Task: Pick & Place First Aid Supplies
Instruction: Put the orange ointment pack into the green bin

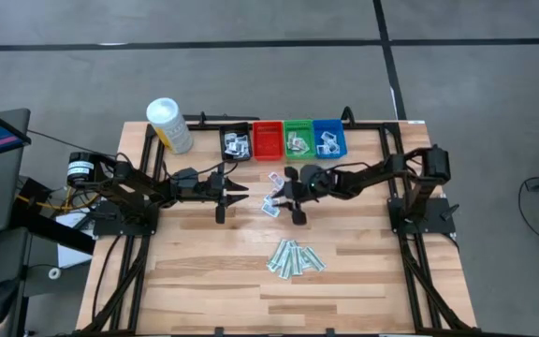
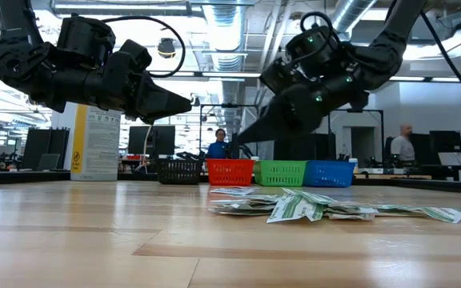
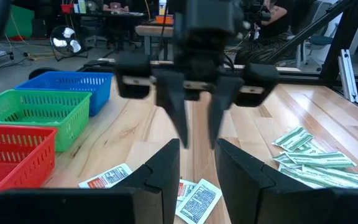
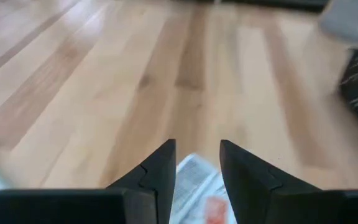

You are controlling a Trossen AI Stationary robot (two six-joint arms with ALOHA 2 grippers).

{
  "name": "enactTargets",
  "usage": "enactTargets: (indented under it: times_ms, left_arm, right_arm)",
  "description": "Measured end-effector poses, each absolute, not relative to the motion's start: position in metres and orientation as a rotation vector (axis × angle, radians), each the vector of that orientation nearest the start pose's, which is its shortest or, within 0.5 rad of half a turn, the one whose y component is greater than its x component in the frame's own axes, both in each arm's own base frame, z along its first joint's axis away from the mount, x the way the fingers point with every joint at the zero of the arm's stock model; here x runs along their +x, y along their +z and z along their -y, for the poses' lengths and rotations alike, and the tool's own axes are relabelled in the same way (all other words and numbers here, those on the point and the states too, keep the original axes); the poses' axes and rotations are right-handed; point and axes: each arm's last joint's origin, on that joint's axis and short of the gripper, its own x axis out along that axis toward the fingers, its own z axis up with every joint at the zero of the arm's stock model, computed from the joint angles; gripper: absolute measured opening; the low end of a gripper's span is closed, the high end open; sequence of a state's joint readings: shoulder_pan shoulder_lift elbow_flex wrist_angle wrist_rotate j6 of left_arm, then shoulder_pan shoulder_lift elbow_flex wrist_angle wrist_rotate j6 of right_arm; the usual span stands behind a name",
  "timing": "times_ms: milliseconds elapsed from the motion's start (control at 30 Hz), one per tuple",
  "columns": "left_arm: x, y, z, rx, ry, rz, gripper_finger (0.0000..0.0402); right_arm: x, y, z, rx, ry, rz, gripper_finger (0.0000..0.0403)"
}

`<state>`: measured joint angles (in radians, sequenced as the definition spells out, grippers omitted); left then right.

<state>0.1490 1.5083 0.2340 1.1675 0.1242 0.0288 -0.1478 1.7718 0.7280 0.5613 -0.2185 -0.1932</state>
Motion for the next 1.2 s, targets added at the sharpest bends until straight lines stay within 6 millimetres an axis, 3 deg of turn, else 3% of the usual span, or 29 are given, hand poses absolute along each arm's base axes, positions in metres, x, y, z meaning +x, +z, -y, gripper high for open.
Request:
enactTargets:
  times_ms: [333, 500, 700, 867, 1200]
  left_arm:
    - [0.227, 0.140, -0.024, 0.009, -0.046, -0.106, 0.0102]
    - [0.228, 0.138, -0.012, 0.093, -0.145, -0.114, 0.0102]
    - [0.227, 0.136, -0.009, 0.138, -0.163, -0.138, 0.0102]
    - [0.227, 0.136, -0.010, 0.140, -0.142, -0.140, 0.0102]
    - [0.227, 0.136, -0.011, 0.142, -0.119, -0.141, 0.0102]
  right_arm:
    - [0.326, 0.125, 0.015, -0.117, 0.157, -0.599, 0.0118]
    - [0.326, 0.125, 0.014, -0.121, 0.019, -0.618, 0.0117]
    - [0.326, 0.125, 0.013, 0.035, -0.137, -0.614, 0.0117]
    - [0.326, 0.125, -0.004, 0.097, -0.171, -0.604, 0.0123]
    - [0.323, 0.120, -0.039, 0.197, -0.429, -0.527, 0.0140]
